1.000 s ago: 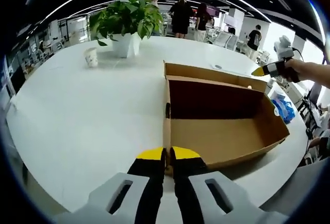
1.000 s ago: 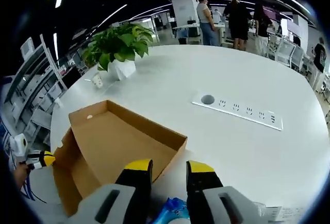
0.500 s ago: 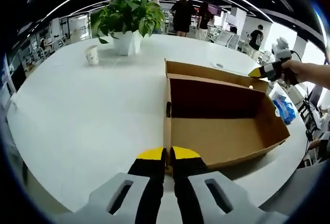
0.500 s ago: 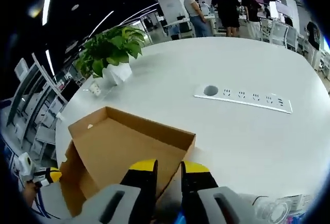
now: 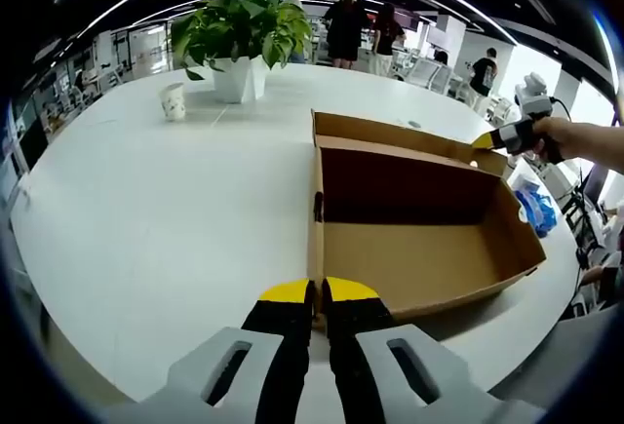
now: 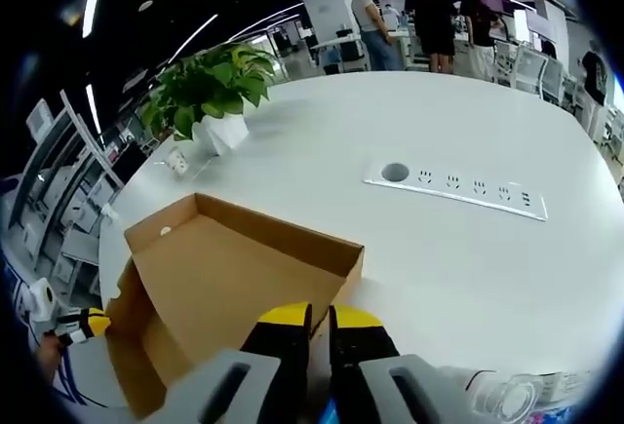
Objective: Operate the shoe box by opening the lid, removing the specified soft item, and placing it in the target area until the item is outside and the box remains undamaged.
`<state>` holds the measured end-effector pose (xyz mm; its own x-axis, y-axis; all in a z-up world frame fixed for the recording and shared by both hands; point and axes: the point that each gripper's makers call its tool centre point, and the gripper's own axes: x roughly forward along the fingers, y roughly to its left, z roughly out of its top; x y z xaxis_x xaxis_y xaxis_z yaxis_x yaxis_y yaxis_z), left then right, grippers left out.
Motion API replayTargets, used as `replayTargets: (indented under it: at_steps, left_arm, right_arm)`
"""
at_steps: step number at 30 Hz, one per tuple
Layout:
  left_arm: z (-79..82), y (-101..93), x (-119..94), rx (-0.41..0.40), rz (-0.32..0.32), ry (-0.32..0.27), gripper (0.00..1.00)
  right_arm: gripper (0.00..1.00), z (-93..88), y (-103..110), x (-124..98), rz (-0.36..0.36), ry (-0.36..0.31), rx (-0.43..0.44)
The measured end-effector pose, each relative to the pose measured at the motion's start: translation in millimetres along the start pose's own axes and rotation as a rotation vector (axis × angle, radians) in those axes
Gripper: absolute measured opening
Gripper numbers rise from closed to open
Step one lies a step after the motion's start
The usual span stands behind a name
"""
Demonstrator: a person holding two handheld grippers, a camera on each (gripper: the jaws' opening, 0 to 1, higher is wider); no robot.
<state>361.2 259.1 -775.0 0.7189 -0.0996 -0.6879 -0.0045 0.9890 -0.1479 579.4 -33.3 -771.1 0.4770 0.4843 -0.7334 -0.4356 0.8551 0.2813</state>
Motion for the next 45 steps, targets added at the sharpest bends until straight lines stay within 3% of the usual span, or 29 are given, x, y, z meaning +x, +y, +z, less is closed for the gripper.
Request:
replayTargets:
  at_steps: [18,33,45]
  left_arm:
    - [-0.2,-0.7,0.0,-0.034,-0.017,-0.010,0.02]
    - [0.0,-1.1,-0.3,-0.055,-0.019,-0.012,0.02]
    - [-0.9,-1.4,-1.9,-0.065,-0.012,-0.015,0.02]
  right_arm:
    - [0.00,8.1,6.5,-11.3,0.000,-0.046,-0.094]
    - [0.00,22.6,18.9,-26.7,0.050,-0.149,-0.183]
    - [0.00,20.2,43.0,-53.3,0.059,-0.223,-0.261]
